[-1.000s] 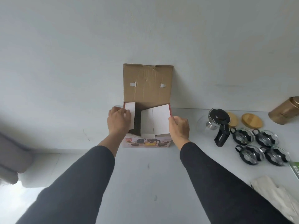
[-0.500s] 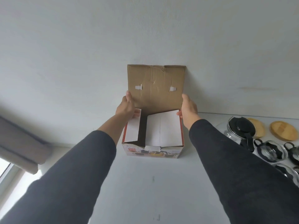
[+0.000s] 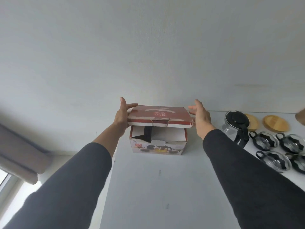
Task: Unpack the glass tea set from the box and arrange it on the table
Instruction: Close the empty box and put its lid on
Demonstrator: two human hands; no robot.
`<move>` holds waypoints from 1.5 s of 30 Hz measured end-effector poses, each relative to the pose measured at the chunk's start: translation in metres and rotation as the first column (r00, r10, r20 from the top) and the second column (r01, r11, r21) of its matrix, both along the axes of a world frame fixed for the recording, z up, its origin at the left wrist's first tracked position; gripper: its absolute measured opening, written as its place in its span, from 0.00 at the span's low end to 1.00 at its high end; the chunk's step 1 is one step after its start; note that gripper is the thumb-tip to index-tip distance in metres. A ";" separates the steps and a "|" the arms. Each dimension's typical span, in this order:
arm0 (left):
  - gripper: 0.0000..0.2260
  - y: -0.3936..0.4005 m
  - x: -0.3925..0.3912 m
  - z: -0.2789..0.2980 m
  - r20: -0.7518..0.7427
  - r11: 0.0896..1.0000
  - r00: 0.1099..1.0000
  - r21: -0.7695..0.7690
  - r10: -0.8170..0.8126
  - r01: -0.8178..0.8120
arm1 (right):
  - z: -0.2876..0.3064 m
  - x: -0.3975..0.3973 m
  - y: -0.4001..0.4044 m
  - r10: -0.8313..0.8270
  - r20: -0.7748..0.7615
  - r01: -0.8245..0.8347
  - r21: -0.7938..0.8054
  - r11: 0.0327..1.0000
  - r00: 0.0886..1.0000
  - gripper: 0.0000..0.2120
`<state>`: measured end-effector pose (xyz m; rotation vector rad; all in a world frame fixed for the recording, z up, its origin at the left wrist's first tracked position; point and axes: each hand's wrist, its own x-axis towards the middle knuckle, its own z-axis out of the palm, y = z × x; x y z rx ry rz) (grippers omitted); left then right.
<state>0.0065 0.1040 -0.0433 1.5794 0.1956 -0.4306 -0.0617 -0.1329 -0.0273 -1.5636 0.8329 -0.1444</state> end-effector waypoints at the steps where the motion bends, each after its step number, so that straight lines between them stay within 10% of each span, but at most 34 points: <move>1: 0.27 0.004 -0.007 0.001 0.005 1.000 1.000 0.024 -0.016 0.016 | -0.002 -0.009 0.001 0.025 -0.018 -0.026 -0.064 0.998 1.000 0.22; 13: 0.22 0.034 -0.061 -0.014 0.329 0.741 0.830 0.656 -0.450 0.142 | -0.012 -0.076 0.040 0.316 -0.176 -0.361 -0.495 0.790 0.932 0.20; 38: 0.10 0.028 -0.070 -0.040 0.424 0.745 0.837 0.666 -0.346 -0.030 | -0.041 -0.068 0.045 0.196 -0.206 -0.284 -0.713 0.641 0.959 0.07; 45: 0.11 0.031 -0.067 -0.043 0.435 0.784 0.838 0.620 -0.331 -0.012 | -0.043 -0.076 0.055 0.502 -0.091 -0.288 -0.899 0.331 0.860 0.08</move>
